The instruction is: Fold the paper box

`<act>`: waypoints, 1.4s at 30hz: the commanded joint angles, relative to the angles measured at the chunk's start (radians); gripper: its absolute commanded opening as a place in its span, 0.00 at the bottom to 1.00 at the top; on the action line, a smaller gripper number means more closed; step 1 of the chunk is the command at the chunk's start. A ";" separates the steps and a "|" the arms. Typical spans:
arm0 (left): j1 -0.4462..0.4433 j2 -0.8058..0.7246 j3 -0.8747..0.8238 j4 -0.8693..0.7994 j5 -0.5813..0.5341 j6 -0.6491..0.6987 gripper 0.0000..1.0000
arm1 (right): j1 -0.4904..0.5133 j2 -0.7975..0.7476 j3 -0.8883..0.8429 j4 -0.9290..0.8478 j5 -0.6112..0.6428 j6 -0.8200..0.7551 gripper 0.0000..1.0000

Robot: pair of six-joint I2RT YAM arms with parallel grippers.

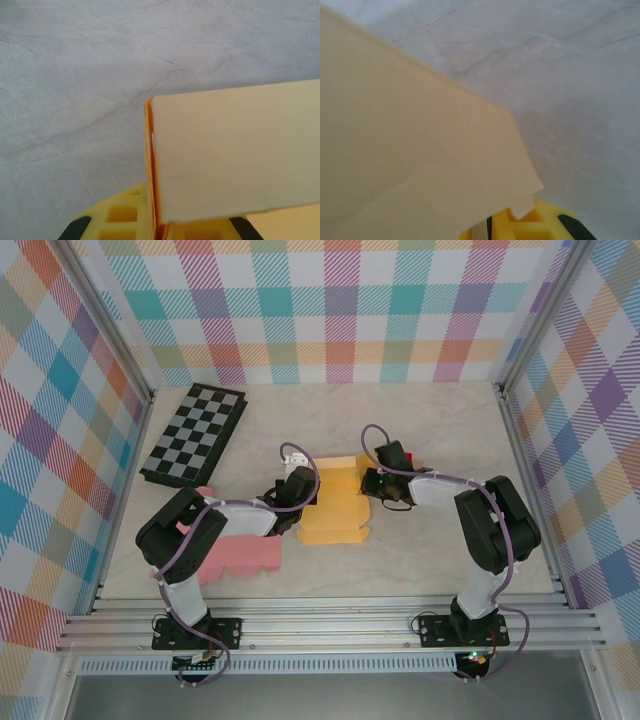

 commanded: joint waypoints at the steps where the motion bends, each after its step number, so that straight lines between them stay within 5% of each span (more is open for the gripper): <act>1: -0.014 0.032 0.011 -0.090 0.049 -0.021 0.00 | 0.010 -0.008 0.044 0.056 -0.091 0.022 0.17; 18: -0.018 0.038 0.015 -0.088 0.063 -0.024 0.00 | 0.065 0.143 0.111 -0.009 -0.059 0.031 0.14; 28: -0.018 0.038 0.023 -0.118 0.025 -0.016 0.00 | 0.041 -0.120 0.083 -0.213 0.009 -0.167 0.23; 42: -0.015 0.005 0.010 -0.102 0.022 0.039 0.00 | -0.157 -0.323 0.157 -0.409 -0.012 -0.518 0.39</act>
